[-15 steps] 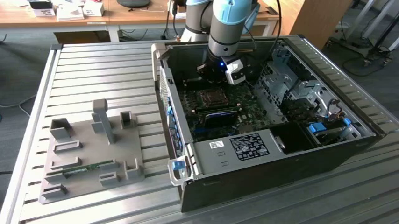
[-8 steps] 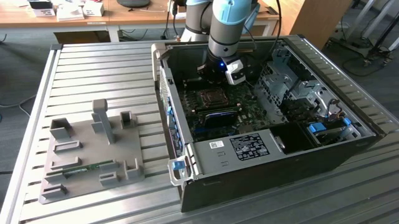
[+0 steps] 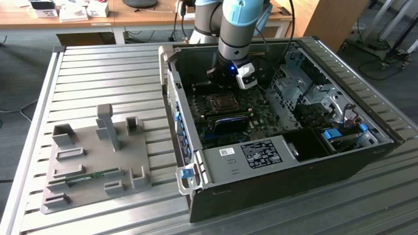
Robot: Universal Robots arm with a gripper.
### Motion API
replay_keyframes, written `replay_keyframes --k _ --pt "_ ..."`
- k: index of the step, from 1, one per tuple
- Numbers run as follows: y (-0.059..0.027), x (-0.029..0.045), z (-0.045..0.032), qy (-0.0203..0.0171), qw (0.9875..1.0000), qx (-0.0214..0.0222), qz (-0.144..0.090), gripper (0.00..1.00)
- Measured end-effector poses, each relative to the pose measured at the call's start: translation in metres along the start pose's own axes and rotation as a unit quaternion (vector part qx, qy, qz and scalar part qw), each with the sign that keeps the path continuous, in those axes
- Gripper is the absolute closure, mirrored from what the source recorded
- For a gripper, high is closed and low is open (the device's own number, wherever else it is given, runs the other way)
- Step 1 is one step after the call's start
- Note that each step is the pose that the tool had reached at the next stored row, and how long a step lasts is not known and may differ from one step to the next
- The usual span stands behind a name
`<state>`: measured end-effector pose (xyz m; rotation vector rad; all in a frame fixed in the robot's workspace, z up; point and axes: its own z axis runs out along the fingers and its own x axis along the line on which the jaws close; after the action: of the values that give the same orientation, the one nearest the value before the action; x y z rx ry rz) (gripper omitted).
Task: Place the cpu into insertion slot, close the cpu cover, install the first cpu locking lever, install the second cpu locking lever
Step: 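Install the first cpu locking lever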
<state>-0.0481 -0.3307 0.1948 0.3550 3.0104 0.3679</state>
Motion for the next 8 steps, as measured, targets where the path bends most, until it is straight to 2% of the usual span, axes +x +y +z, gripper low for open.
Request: replay_keyframes --k 8 --pt "0.0015 0.0003 0.0002 0.0000 1.0000 -0.0001 0.000 0.89"
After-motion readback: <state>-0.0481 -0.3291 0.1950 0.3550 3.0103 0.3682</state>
